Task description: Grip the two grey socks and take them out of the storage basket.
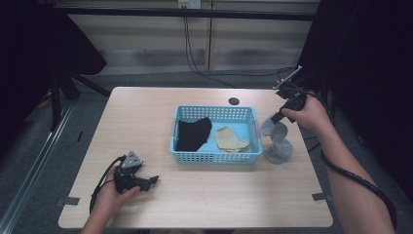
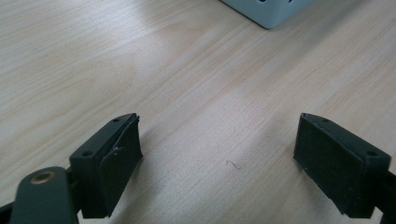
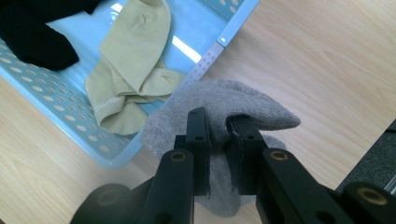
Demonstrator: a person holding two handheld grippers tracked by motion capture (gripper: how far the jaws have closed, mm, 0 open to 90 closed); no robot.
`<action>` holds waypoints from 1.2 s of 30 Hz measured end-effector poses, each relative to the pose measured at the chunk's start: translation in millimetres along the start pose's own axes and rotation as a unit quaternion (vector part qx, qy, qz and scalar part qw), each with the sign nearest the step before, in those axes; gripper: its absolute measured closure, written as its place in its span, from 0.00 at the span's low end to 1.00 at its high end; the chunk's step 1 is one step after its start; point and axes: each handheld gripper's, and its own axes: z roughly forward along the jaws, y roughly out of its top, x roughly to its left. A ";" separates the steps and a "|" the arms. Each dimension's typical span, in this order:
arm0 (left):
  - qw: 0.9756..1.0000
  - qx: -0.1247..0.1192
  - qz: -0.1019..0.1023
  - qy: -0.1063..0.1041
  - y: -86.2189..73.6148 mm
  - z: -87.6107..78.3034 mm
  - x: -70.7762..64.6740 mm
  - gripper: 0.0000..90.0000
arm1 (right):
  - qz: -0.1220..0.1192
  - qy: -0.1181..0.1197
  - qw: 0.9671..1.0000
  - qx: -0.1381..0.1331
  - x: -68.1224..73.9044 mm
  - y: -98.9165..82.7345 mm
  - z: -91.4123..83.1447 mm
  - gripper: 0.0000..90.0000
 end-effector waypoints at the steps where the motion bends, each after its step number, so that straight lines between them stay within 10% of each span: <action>1: 1.000 0.001 0.000 0.000 0.0 -0.1 0.0 0.16 | 0.002 0.000 1.000 0.003 -2.4 -2.2 3.6 0.89; 36: 1.000 0.003 0.003 0.000 0.0 -0.4 0.2 0.16 | 0.005 0.008 1.000 0.018 -3.7 -12.4 52.1 0.79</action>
